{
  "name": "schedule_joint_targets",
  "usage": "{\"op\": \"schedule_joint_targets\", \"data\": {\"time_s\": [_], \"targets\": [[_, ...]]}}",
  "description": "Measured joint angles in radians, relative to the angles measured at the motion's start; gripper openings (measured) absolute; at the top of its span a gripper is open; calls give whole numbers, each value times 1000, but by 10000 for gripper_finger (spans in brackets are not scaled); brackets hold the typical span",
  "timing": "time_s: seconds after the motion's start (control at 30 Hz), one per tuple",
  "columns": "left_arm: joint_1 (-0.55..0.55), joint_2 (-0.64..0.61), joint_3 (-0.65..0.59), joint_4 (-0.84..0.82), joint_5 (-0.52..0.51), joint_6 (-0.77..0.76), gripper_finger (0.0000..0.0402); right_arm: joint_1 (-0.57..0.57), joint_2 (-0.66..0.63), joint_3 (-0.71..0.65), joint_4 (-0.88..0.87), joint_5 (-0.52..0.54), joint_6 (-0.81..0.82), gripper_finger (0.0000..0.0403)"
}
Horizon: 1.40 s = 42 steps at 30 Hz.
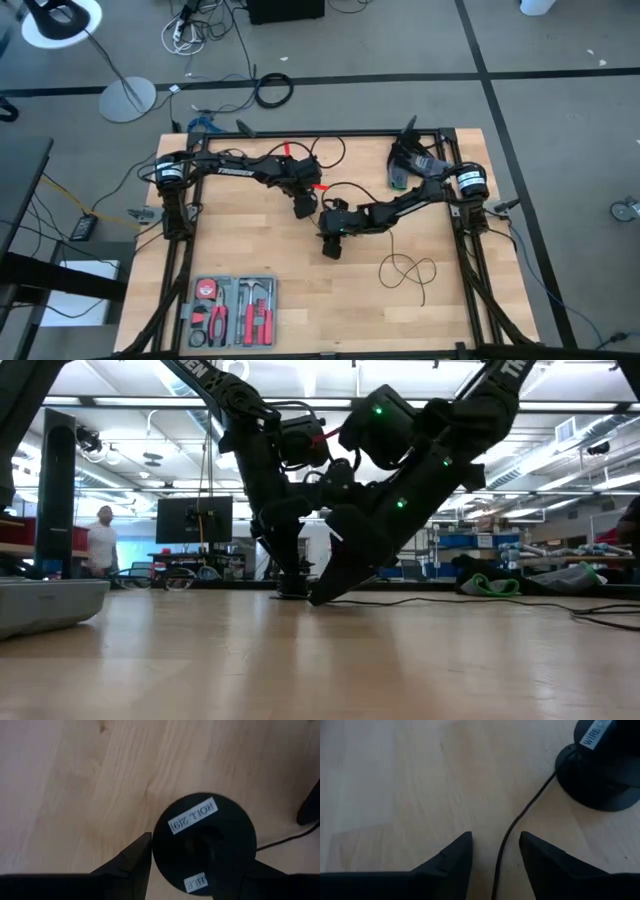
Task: Coil cords
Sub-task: Uncoil the black wire from the black spool
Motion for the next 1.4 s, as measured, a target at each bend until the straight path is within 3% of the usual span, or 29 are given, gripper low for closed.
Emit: {"op": "schedule_joint_targets", "data": {"time_s": [0.17, 0.37, 0.7, 1.03, 1.23, 1.4], "targets": [[-1, -1, 0, 29, 0, 0, 165, -1, -7, 4, -27, 15, 12, 130], [-2, -2, -15, 51, 0, -8, 165, -3, -7, 5, -70, 26, 17, 12], [-23, -27, -27, 64, -10, -8, 165, -2, -35, -1, -89, 10, 17, 2], [-23, -35, -27, 60, -10, 16, 165, 41, -108, -3, -268, -19, 85, 1], [-39, -35, -27, 94, 72, 8, 165, 45, -116, -3, -261, -19, 86, 0], [-74, -35, -27, 110, 53, -3, 165, 11, -114, -3, -249, -15, 81, 0]]}}
